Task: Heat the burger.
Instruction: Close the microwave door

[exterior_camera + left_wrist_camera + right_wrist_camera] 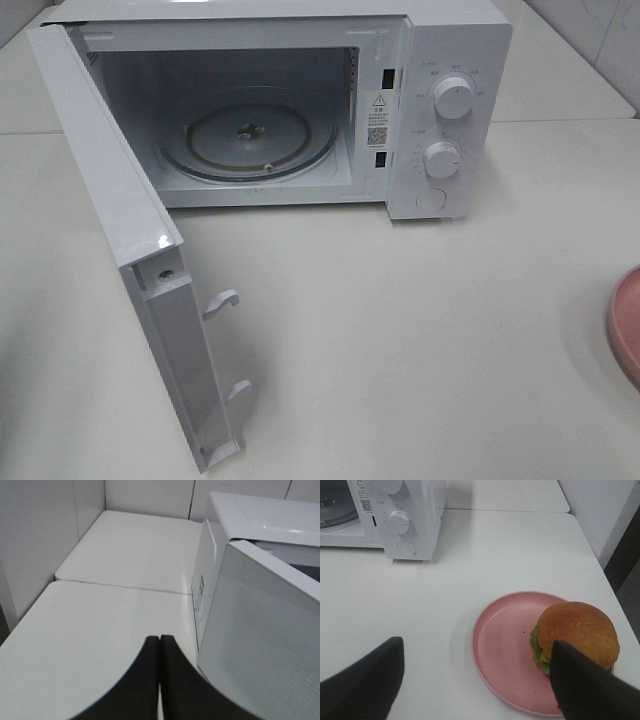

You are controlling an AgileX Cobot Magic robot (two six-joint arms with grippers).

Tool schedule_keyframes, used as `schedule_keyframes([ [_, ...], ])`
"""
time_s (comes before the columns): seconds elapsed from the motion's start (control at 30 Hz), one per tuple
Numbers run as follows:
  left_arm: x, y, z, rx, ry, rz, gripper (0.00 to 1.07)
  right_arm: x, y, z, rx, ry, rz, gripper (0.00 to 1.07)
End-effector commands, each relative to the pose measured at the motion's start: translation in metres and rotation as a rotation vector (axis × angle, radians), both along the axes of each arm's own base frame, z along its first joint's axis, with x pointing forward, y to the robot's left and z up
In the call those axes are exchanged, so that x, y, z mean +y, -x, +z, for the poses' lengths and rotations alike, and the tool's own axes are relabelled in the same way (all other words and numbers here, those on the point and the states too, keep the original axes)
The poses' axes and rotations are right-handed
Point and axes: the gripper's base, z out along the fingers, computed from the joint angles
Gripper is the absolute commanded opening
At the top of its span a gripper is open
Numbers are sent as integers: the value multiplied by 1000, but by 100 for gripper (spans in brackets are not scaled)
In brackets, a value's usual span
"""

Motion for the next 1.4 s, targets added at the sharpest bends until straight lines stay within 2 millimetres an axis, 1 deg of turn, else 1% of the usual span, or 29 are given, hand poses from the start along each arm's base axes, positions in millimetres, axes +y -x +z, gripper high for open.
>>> schedule_keyframes([
  [0.03, 4, -9, -7, -87, -16, 37, 0, 0, 4, 0, -35, 0, -3, 76],
  [0.07, 4, -9, -7, -87, -16, 37, 0, 0, 4, 0, -35, 0, -3, 76],
  [0.1, 6, -13, -15, -123, -23, 58, 0, 0, 4, 0, -35, 0, -3, 76],
  [0.13, 6, -13, -15, -123, -23, 58, 0, 0, 4, 0, -35, 0, -3, 76],
  [0.2, 8, -18, -23, -169, -54, 75, 0, 0, 4, 0, -35, 0, -3, 76],
  [0.3, 8, -23, -28, -181, -88, 67, 0, 0, 4, 0, -35, 0, -3, 76],
  [0.37, 7, -31, -34, -158, -104, 43, 0, 0, 4, 0, -35, 0, -3, 76],
  [0.4, 7, -31, -34, -158, -104, 43, 0, 0, 4, 0, -35, 0, -3, 76],
  [0.47, 6, -41, -41, -135, -86, 25, 0, 0, 4, 0, -35, 0, -3, 76],
  [0.5, 6, -41, -41, -135, -86, 25, 0, 0, 4, 0, -35, 0, -3, 76],
  [0.53, 5, -48, -46, -109, -66, 16, 0, 0, 4, 0, -35, 0, -3, 76],
  [0.57, 5, -48, -46, -109, -66, 16, 0, 0, 4, 0, -35, 0, -3, 76],
  [0.63, 3, -56, -52, -81, -75, -15, 0, 0, 4, 0, -35, 0, -3, 76],
  [0.67, 3, -56, -52, -81, -75, -15, 0, 0, 4, 0, -35, 0, -3, 76],
  [0.73, -1, -64, -59, -51, -124, -78, 0, 0, 4, 0, -35, 0, -3, 76],
  [0.87, -6, -69, -63, -38, -111, -140, 0, 0, 4, 0, -35, 0, -3, 76],
  [0.93, -13, -73, -65, -56, -83, -214, 0, 0, 4, 0, -35, 0, -3, 76],
  [0.97, -13, -73, -65, -56, -83, -214, 0, 0, 4, 0, -35, 0, -3, 76],
  [1.03, -23, -76, -69, -73, -80, -333, 0, 0, 4, 0, -35, 0, -3, 76],
  [1.1, -25, -78, -71, -67, -73, -350, 0, 0, 4, 0, -35, 0, -3, 76],
  [1.23, -28, -89, -75, -52, -20, -384, 0, 0, 4, 0, -35, 0, -3, 76],
  [1.33, -29, -91, -76, -48, -17, -398, 0, 0, 4, 0, -35, 0, -3, 76],
  [1.4, -38, -101, -80, -31, 1, -458, 0, 0, 4, 0, -35, 0, -3, 76],
])
